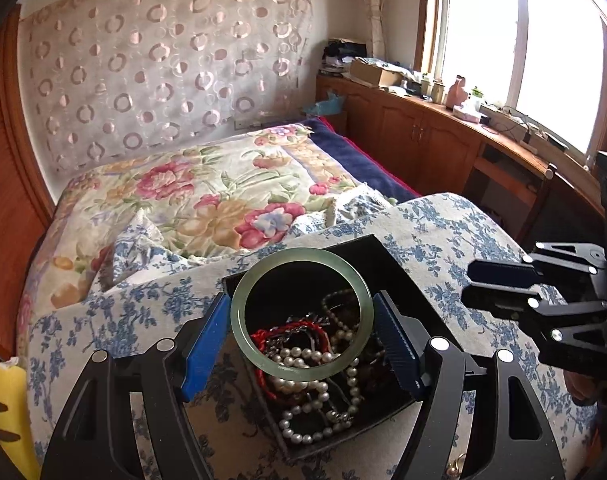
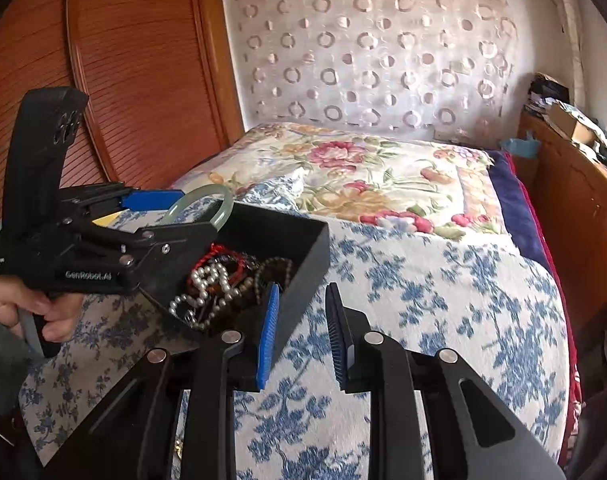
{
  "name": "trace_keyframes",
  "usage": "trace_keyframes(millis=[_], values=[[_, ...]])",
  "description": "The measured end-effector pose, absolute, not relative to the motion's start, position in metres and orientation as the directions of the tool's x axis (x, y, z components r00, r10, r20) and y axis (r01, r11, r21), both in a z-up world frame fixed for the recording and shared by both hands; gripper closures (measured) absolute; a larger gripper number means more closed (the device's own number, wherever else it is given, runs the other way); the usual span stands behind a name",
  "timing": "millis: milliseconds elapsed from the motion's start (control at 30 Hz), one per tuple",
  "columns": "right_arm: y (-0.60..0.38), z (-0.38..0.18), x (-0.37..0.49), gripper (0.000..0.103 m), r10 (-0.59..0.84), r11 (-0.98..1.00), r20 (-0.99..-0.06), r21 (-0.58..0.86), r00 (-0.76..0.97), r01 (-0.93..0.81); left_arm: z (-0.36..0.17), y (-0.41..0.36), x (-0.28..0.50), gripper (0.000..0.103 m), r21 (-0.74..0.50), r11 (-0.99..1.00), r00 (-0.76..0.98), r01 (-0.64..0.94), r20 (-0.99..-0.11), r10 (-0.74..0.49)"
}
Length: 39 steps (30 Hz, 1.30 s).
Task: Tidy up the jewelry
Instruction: 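Carry the jade bangle and green pendant into the box and release both, then move the left tool to the gold flower earring while the right tool grasps the gold ring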
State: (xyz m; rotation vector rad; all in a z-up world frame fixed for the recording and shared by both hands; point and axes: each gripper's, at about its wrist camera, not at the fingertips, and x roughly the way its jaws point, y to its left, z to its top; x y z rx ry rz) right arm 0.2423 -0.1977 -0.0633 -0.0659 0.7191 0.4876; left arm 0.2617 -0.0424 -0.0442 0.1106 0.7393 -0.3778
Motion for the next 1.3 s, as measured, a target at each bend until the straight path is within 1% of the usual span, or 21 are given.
trace_keyframes(millis=[333, 467, 533, 867, 933, 967, 1300], values=[[-0.209, -0.075, 0.237, 0.077, 0.362, 0.909, -0.666, 0.095, 0.653, -0.407, -0.052, -0.052, 0.267, 0.034, -0.028, 0.922, 0.663, 0.386, -0.687, -0.298], [-0.21, -0.075, 0.229, 0.077, 0.357, 0.912, -0.666, 0.094, 0.655, -0.4, -0.051, -0.055, 0.264, 0.028, -0.021, 0.924, 0.67, 0.383, -0.682, -0.294], [-0.209, -0.074, 0.222, 0.077, 0.358, 0.91, -0.666, 0.092, 0.655, -0.404, -0.049, -0.057, 0.261, 0.028, -0.017, 0.922, 0.673, 0.386, -0.679, -0.295], [-0.191, -0.079, 0.183, 0.077, 0.388, 0.886, -0.678, 0.086, 0.625, -0.456, -0.036, -0.046, 0.212, 0.027, -0.016, 0.911, 0.687, 0.413, -0.651, -0.322], [-0.187, -0.083, 0.178, 0.071, 0.39, 0.881, -0.685, 0.084, 0.615, -0.465, -0.037, -0.04, 0.202, 0.027, -0.016, 0.911, 0.685, 0.412, -0.654, -0.321], [-0.186, -0.085, 0.175, 0.07, 0.391, 0.879, -0.689, 0.083, 0.611, -0.469, -0.038, -0.039, 0.198, 0.027, -0.016, 0.91, 0.684, 0.413, -0.655, -0.322], [-0.167, -0.101, 0.15, 0.07, 0.419, 0.851, -0.712, 0.091, 0.564, -0.517, -0.062, -0.03, 0.162, 0.027, -0.02, 0.896, 0.639, 0.443, -0.694, -0.331]])
